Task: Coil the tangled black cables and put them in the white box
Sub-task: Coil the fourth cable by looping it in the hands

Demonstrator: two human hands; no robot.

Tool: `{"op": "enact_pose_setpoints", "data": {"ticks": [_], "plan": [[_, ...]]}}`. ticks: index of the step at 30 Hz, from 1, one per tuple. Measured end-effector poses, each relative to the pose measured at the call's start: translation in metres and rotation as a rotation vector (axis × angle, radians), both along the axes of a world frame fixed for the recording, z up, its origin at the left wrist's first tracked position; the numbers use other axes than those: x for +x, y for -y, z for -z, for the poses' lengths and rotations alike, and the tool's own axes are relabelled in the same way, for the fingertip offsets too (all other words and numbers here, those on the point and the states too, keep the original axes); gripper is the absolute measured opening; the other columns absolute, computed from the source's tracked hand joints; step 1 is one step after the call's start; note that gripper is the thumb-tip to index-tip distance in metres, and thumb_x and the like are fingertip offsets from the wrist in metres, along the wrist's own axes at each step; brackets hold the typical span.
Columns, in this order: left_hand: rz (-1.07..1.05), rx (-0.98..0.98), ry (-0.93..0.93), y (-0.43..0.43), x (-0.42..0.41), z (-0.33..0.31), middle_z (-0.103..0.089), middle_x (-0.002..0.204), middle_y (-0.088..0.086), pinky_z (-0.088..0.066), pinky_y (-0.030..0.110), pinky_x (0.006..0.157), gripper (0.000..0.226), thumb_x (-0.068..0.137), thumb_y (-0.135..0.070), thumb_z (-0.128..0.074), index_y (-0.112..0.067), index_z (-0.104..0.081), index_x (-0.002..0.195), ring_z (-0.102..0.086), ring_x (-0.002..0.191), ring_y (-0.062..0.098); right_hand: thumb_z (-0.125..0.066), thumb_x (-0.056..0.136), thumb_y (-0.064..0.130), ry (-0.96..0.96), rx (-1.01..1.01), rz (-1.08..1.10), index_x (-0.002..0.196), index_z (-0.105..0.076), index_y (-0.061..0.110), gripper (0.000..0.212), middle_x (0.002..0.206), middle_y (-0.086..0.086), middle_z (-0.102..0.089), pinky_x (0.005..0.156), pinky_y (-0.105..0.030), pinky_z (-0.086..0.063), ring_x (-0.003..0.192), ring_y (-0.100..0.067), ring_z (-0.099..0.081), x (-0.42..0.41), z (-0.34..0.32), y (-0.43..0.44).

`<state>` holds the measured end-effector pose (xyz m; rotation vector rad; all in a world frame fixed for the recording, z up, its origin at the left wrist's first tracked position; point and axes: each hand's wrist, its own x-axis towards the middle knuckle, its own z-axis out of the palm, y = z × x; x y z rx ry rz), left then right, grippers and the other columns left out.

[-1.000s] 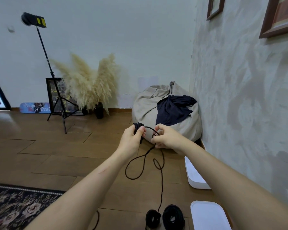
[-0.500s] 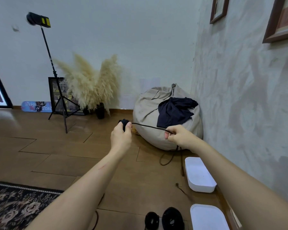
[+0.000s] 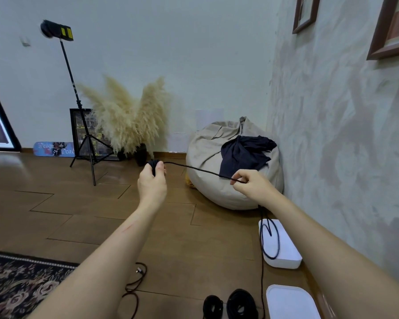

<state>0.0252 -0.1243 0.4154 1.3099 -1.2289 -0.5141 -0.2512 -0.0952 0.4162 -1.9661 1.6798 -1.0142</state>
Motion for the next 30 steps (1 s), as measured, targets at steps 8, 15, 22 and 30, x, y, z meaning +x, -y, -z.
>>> {"op": "enact_pose_setpoints", "data": {"ticks": [8, 15, 22, 30], "plan": [[0.335, 0.029, 0.134, -0.020, -0.043, 0.016, -0.068, 0.081, -0.005, -0.053, 0.041, 0.082, 0.024, 0.106, -0.031, -0.052, -0.018, -0.067, 0.092, -0.064, 0.082, 0.015, -0.071, 0.094, 0.037, 0.250, 0.039, -0.156, 0.117, -0.066, 0.025, 0.026, 0.079, -0.004, -0.059, 0.063, -0.027, -0.042, 0.061, -0.005, -0.052, 0.016, -0.010, -0.006], [0.555, 0.019, 0.150, -0.039, -0.066, 0.015, -0.065, 0.083, -0.010, -0.046, 0.019, 0.073, 0.024, 0.108, -0.028, -0.049, -0.024, -0.063, 0.088, -0.059, 0.076, -0.002, -0.066, 0.098, 0.035, -0.024, -0.134, -0.145, 0.092, -0.072, 0.036, 0.008, 0.077, 0.006, -0.070, 0.076, -0.038, -0.052, 0.078, -0.012, -0.064, 0.026, -0.017, -0.005], [0.734, 0.095, 0.084, -0.043, -0.074, 0.012, -0.061, 0.090, -0.002, -0.046, 0.023, 0.088, 0.033, 0.112, -0.026, -0.036, -0.018, -0.063, 0.095, -0.058, 0.089, 0.008, -0.068, 0.095, 0.032, -0.051, -0.180, -0.185, 0.086, -0.072, 0.035, 0.011, 0.080, 0.014, -0.071, 0.074, -0.029, -0.048, 0.079, -0.005, -0.063, 0.020, -0.022, -0.016], [0.760, 0.201, 0.008, -0.041, -0.080, 0.013, -0.065, 0.091, -0.006, -0.046, 0.033, 0.101, 0.033, 0.112, -0.025, -0.037, -0.013, -0.067, 0.117, -0.061, 0.093, 0.008, -0.066, 0.097, 0.027, -0.001, -0.158, -0.265, 0.090, -0.074, 0.027, 0.011, 0.083, 0.009, -0.075, 0.079, -0.031, -0.050, 0.082, -0.006, -0.066, 0.015, -0.023, -0.026]]}}
